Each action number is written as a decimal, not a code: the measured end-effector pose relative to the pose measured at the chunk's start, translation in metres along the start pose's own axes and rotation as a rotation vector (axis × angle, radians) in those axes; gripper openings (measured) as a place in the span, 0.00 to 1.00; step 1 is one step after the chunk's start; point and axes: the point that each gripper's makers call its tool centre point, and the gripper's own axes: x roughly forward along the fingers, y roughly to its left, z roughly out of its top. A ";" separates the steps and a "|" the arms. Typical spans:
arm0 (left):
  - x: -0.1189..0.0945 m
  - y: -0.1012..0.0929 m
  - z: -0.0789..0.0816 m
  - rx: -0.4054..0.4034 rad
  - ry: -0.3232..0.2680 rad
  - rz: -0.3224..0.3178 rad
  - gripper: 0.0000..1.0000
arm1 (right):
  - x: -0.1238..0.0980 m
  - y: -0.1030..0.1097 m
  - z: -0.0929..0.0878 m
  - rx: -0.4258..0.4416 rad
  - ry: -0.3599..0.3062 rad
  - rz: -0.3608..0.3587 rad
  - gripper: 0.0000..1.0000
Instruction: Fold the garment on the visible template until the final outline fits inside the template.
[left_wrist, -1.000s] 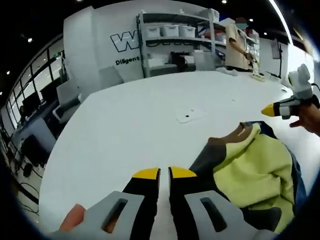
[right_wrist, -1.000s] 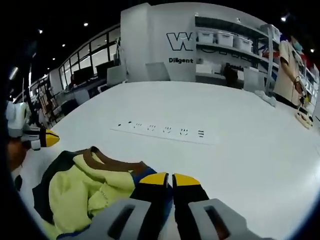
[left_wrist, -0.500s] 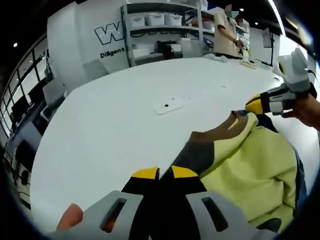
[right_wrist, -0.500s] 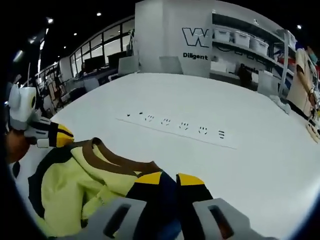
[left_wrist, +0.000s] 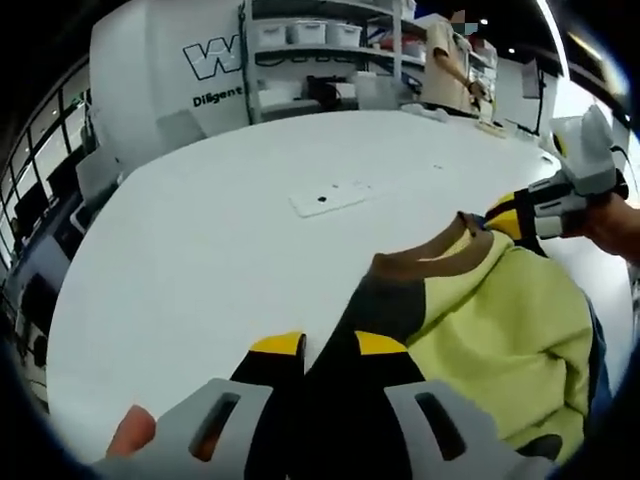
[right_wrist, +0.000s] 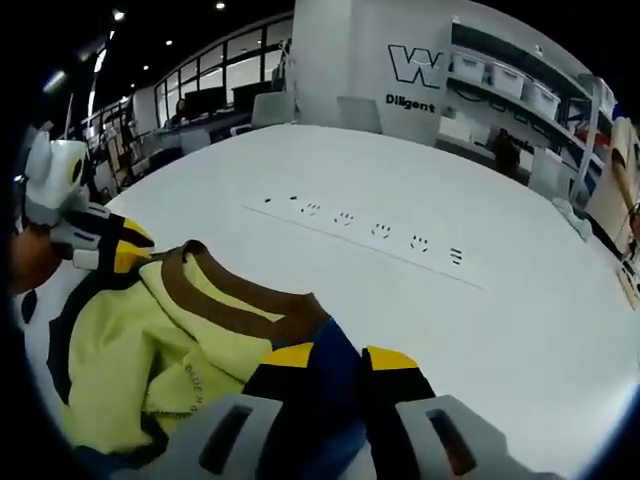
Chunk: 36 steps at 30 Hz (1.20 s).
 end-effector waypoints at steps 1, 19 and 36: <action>0.000 -0.001 0.000 0.000 -0.001 -0.005 0.19 | 0.000 0.000 0.000 -0.003 0.000 0.000 0.15; 0.002 -0.018 0.001 0.021 -0.021 -0.041 0.06 | -0.002 0.008 -0.001 0.021 -0.001 0.033 0.00; -0.010 -0.006 0.030 0.084 -0.118 0.015 0.04 | -0.025 0.000 0.027 -0.050 -0.143 -0.012 0.00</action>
